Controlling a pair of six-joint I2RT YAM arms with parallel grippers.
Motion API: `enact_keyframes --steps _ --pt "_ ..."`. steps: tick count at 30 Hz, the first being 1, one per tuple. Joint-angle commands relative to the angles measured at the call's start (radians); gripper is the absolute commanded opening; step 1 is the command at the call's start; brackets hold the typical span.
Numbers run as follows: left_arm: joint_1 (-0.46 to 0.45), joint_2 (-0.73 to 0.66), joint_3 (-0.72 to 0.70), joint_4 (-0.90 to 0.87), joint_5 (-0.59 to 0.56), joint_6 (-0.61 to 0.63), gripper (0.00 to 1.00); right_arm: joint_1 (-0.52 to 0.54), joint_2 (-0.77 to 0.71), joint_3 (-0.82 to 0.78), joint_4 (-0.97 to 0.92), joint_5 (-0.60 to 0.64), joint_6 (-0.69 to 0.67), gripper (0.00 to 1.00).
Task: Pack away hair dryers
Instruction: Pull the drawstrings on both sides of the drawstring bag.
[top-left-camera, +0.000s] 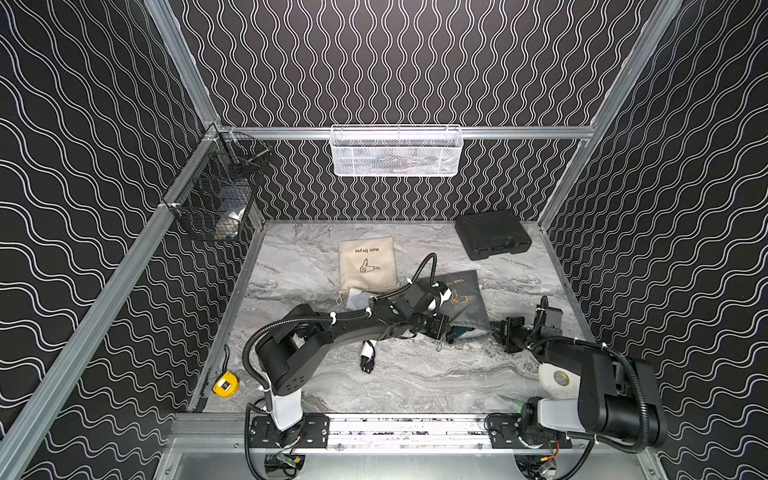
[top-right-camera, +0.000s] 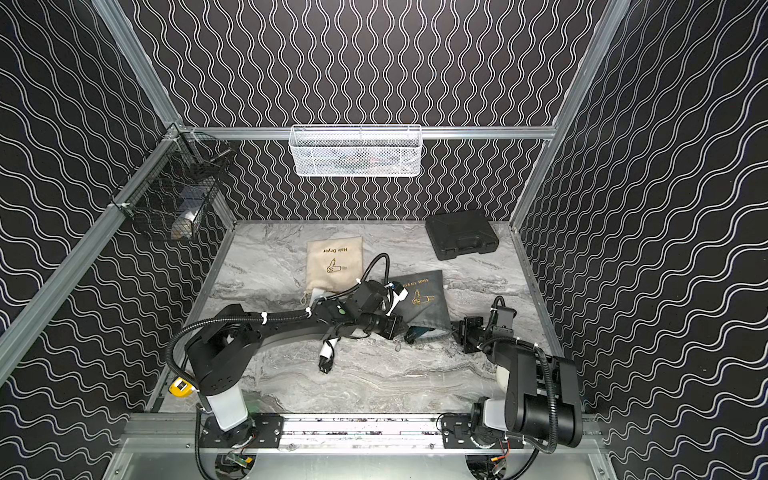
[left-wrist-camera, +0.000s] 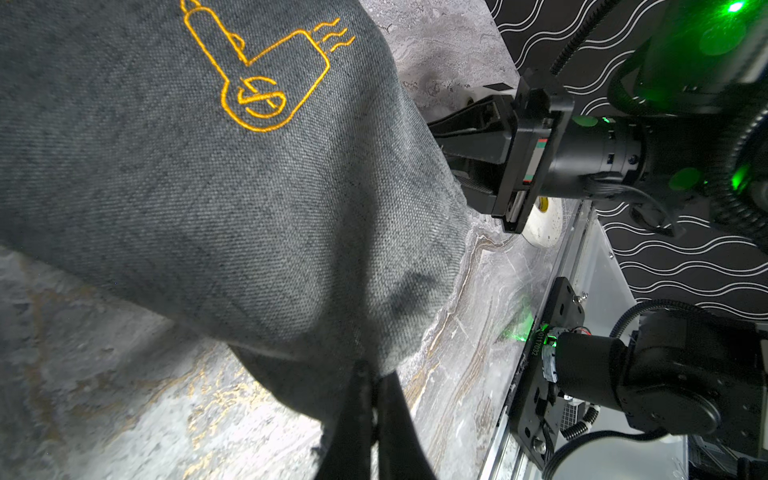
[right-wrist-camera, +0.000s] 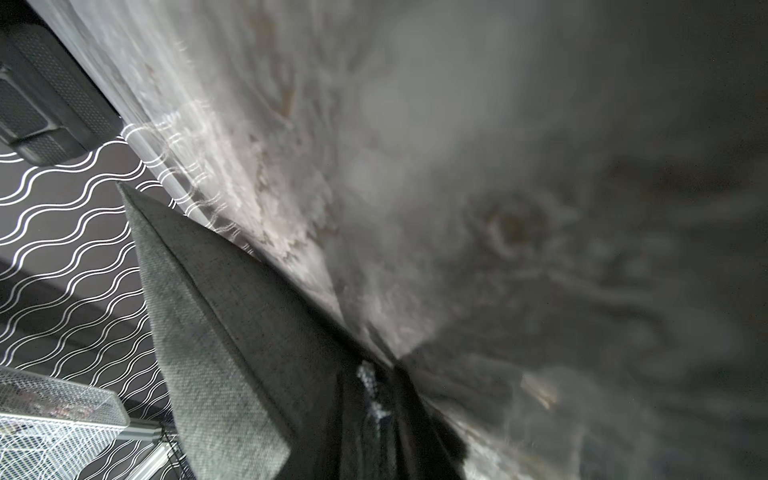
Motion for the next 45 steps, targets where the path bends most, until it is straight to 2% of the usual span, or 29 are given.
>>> enact_keyframes --steps 1,10,18,22,25,28,30,35,42,45 --pt "-0.001 -0.011 -0.002 0.027 0.01 -0.002 0.0 0.0 0.006 -0.005 -0.107 0.045 0.043 0.18" --pt "-0.001 -0.014 -0.003 0.014 0.004 0.007 0.0 -0.001 -0.051 0.024 -0.19 0.078 0.006 0.0" --pt "-0.001 -0.024 0.002 -0.018 -0.013 0.041 0.0 -0.003 -0.079 0.05 -0.232 0.085 -0.01 0.0" --pt "-0.002 -0.032 -0.011 -0.015 -0.012 0.061 0.29 -0.003 -0.098 0.059 -0.247 0.103 -0.02 0.0" --pt "-0.002 -0.058 -0.021 -0.03 -0.035 0.087 0.61 -0.005 -0.109 0.068 -0.258 0.113 -0.033 0.0" --pt "-0.002 -0.097 -0.032 -0.055 -0.067 0.119 0.82 -0.008 -0.104 0.076 -0.261 0.113 -0.043 0.0" --pt "-0.002 -0.124 -0.041 -0.076 -0.093 0.142 0.88 -0.008 -0.101 0.078 -0.256 0.114 -0.044 0.0" --pt "-0.002 -0.181 -0.096 -0.126 -0.123 0.221 0.87 -0.009 -0.102 0.091 -0.265 0.114 -0.07 0.0" --pt "-0.002 -0.15 -0.17 -0.15 -0.059 0.267 0.65 -0.013 -0.117 0.114 -0.29 0.112 -0.12 0.0" --pt "-0.002 -0.124 -0.173 -0.118 -0.032 0.262 0.61 -0.013 -0.111 0.13 -0.295 0.095 -0.148 0.0"
